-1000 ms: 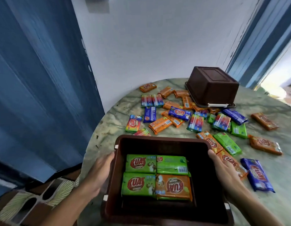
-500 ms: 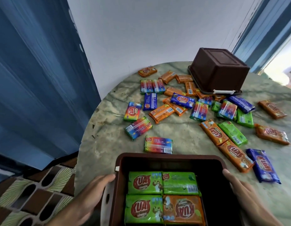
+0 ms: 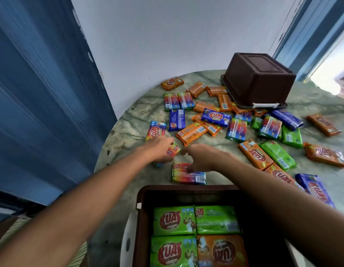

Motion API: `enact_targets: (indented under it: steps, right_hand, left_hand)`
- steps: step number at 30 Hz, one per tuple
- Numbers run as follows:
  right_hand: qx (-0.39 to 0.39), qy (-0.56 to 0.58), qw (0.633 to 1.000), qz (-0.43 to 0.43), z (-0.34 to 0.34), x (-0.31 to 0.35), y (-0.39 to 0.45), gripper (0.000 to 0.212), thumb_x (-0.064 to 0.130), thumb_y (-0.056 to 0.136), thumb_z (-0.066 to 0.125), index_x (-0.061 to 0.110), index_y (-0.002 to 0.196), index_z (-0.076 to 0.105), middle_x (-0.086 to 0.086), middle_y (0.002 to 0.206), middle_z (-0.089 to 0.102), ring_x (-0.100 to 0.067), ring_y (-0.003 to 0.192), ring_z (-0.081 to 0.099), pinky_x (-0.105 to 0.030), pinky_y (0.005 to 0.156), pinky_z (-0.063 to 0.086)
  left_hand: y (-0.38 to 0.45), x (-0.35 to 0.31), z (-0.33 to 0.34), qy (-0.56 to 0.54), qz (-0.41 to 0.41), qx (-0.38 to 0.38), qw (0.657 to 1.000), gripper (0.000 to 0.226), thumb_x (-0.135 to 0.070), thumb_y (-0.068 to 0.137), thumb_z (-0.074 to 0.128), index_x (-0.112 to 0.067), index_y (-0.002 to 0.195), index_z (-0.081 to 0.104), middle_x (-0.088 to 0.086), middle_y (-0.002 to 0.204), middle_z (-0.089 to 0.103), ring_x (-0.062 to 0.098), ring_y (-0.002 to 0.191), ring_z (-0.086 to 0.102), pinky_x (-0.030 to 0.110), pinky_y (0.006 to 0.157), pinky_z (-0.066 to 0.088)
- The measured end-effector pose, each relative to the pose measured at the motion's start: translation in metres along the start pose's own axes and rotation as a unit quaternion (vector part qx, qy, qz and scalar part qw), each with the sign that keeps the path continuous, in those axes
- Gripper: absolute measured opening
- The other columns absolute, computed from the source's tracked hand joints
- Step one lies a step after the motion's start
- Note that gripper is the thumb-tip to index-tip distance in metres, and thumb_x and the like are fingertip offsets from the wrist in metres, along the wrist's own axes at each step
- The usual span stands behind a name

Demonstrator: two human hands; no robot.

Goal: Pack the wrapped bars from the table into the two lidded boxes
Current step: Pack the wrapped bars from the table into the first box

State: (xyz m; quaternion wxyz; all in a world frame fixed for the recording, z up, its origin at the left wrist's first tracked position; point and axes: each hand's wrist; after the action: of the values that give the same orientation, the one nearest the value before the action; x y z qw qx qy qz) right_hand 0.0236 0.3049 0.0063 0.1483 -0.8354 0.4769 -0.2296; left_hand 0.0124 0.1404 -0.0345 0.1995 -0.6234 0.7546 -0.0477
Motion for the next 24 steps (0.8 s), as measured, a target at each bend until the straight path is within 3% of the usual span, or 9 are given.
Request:
enact_targets:
  steps: [4,6,9,13,17,21,24]
  right_hand:
    - [0.072,-0.153,0.985,0.031,0.029,0.004,0.031,0.080,0.028,0.072,0.082,0.013,0.139,0.041,-0.012,0.135,0.049,-0.028,0.119,0.051,-0.036,0.093,0.045]
    - [0.067,-0.167,0.983,0.022,0.035,0.002,0.038,0.085,0.029,0.067,0.085,0.013,0.138,0.040,-0.012,0.133,0.051,-0.028,0.118,0.052,-0.036,0.092,0.046]
    - [0.049,-0.171,0.984,0.004,0.041,0.000,0.043,0.075,0.034,0.068,0.084,0.011,0.130,0.049,-0.010,0.126,0.056,-0.025,0.109,0.057,-0.031,0.079,0.045]
    - [-0.003,-0.171,0.985,0.009,0.036,-0.016,0.035,0.071,0.039,0.067,0.083,0.012,0.126,0.053,-0.010,0.123,0.057,-0.026,0.107,0.057,-0.036,0.086,0.050]
    - [-0.057,-0.126,0.990,0.030,-0.006,-0.041,0.000,0.060,0.044,0.069,0.078,0.018,0.117,0.052,-0.004,0.111,0.058,-0.019,0.091,0.054,-0.031,0.075,0.050]
    - [-0.096,-0.136,0.986,0.004,-0.042,-0.040,-0.060,0.063,0.050,0.069,0.076,0.021,0.117,0.049,0.002,0.104,0.051,-0.017,0.089,0.051,-0.029,0.065,0.043]
    - [-0.055,-0.126,0.990,-0.036,-0.045,-0.024,-0.118,0.061,0.048,0.068,0.076,0.021,0.117,0.052,0.001,0.106,0.057,-0.019,0.089,0.054,-0.029,0.062,0.040]
  left_hand:
    - [0.033,0.002,0.036,0.050,-0.053,-0.041,0.996,0.060,-0.045,0.077,0.072,-0.015,0.123,0.047,0.016,0.140,0.037,0.033,0.124,0.040,0.048,0.100,0.043]
    - [0.039,0.002,0.040,0.017,-0.073,-0.063,0.995,0.065,-0.042,0.074,0.076,-0.014,0.125,0.045,0.014,0.134,0.041,0.032,0.120,0.043,0.046,0.099,0.045]
    - [0.044,0.003,0.043,-0.012,-0.100,-0.086,0.991,0.061,-0.032,0.070,0.081,-0.012,0.118,0.050,0.010,0.119,0.053,0.028,0.109,0.051,0.042,0.091,0.050]
    - [0.039,0.003,0.036,-0.032,-0.103,-0.094,0.990,0.063,-0.033,0.062,0.085,-0.016,0.113,0.053,0.006,0.111,0.058,0.024,0.098,0.055,0.038,0.085,0.052]
    - [0.003,-0.006,-0.007,-0.087,-0.047,-0.124,0.987,0.065,-0.034,0.057,0.084,-0.021,0.115,0.060,0.005,0.113,0.061,0.018,0.095,0.053,0.029,0.079,0.045]
    - [-0.064,-0.034,-0.049,-0.068,0.062,-0.105,0.990,0.076,-0.037,0.057,0.084,-0.023,0.126,0.057,-0.001,0.114,0.058,0.012,0.095,0.051,0.027,0.078,0.043]
    - [-0.122,-0.061,-0.058,-0.012,0.132,-0.072,0.989,0.075,-0.038,0.058,0.083,-0.025,0.127,0.056,-0.006,0.108,0.054,0.010,0.097,0.050,0.023,0.078,0.042]
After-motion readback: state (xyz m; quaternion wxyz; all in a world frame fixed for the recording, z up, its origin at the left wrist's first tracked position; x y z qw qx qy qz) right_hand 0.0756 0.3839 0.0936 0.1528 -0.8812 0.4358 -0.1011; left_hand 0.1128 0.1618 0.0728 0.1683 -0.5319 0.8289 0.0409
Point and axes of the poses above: each hand's wrist, its own y-axis towards the middle knuckle, its own z-axis out of the palm, x = y × z
